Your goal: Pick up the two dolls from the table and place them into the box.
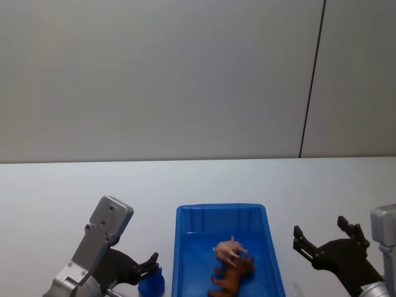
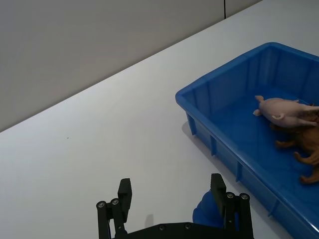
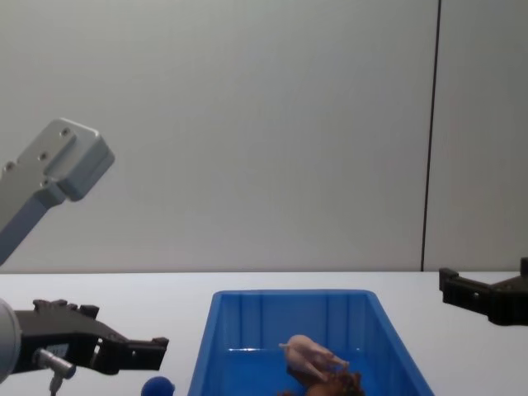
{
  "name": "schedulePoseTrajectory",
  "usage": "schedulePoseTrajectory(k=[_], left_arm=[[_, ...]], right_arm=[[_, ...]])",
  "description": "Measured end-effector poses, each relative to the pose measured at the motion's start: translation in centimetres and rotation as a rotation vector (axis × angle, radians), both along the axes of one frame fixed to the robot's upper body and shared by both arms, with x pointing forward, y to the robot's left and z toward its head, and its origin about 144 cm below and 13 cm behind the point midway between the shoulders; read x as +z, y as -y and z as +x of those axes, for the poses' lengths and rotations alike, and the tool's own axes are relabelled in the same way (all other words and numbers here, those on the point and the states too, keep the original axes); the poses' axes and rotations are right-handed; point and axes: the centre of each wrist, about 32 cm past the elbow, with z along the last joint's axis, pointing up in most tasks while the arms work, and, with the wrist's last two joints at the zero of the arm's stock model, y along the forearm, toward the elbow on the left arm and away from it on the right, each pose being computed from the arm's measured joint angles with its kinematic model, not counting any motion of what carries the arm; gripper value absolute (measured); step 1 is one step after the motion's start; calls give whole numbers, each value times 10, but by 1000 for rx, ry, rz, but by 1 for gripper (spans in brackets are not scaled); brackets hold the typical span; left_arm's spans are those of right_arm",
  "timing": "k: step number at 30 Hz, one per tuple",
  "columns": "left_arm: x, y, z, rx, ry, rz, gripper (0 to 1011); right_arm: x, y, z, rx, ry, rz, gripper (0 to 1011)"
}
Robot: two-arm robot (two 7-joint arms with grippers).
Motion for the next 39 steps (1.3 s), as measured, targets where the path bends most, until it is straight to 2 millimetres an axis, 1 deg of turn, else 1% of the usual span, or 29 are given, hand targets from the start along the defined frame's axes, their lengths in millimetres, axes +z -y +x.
schedulePoseTrajectory(k=[10,33,36,37,39], left_arm=[[-5,-4,2,-30,-34,-7,1001],[-17,-4,8,-92,-90,-26,999],[-18,-4,9,-98,-97,-27,952],[-19,-4,9,-100,-98,-27,911],[-20,-4,10,-103,-103,-27,882]], right_arm=[[0,0,0,0,0,0,1001],[0,0,0,0,0,0,1001],[0,0,0,0,0,0,1001],[0,0,0,0,0,0,1001],[0,0,0,0,0,0,1001]])
